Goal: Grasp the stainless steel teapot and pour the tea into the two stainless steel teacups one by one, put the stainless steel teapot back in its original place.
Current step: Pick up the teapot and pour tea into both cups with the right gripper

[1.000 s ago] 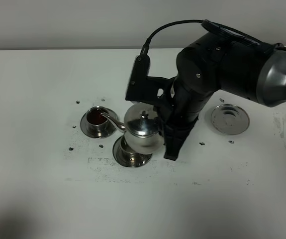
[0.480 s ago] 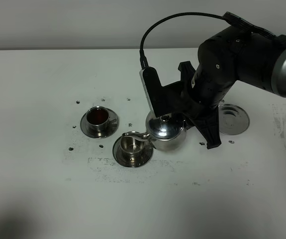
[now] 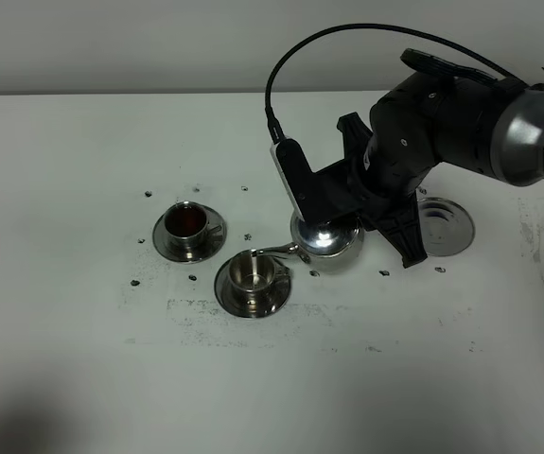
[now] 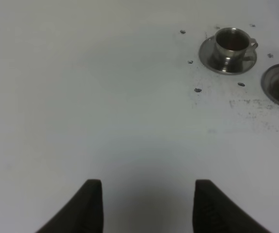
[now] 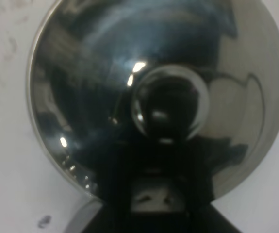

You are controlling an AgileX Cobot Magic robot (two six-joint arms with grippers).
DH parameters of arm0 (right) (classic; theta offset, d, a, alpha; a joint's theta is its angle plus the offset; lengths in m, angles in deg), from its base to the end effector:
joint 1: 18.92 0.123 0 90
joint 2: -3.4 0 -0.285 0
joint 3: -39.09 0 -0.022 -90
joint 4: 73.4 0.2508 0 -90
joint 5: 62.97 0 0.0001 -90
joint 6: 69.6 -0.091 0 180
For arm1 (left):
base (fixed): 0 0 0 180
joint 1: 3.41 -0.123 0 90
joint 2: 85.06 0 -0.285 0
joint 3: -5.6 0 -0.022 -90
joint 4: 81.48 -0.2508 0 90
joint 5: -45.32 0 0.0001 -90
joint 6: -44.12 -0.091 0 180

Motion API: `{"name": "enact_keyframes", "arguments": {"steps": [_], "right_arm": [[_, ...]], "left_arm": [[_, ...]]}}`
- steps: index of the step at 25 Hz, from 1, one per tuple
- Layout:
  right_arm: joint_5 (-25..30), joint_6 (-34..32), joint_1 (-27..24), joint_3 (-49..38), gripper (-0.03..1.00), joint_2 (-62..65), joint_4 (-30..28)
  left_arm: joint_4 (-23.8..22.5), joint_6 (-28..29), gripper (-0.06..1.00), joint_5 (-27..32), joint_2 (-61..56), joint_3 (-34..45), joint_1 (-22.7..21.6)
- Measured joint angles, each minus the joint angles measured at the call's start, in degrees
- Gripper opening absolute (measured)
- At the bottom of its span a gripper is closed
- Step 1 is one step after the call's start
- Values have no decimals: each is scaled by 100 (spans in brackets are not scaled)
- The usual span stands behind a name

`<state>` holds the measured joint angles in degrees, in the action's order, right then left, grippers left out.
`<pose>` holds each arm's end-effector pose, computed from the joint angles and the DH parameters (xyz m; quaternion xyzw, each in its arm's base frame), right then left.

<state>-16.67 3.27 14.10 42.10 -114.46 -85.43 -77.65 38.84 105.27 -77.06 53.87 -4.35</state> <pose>0.3428 0.2064 0.2047 -0.8185 0.5441 -0.1369 0.1236 -0.0043 -0.0053 0.2801 0.0332 0.8479 -0.0047 0.5290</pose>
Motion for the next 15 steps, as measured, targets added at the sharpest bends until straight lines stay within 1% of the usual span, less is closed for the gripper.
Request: {"name": "enact_keyframes", "arguments": {"steps": [3, 8, 12, 15], "right_arm": [[-104, 4, -11, 5, 21, -60, -243], [-264, 17, -11, 5, 21, -143, -460], [-280, 17, -11, 5, 21, -188, -564], [-284, 17, 40, 5, 21, -194, -755]], "left_arm": [[0, 0, 42, 0, 0, 0, 0], [0, 0, 42, 0, 0, 0, 0], [0, 0, 42, 0, 0, 0, 0], [0, 0, 42, 0, 0, 0, 0]]}}
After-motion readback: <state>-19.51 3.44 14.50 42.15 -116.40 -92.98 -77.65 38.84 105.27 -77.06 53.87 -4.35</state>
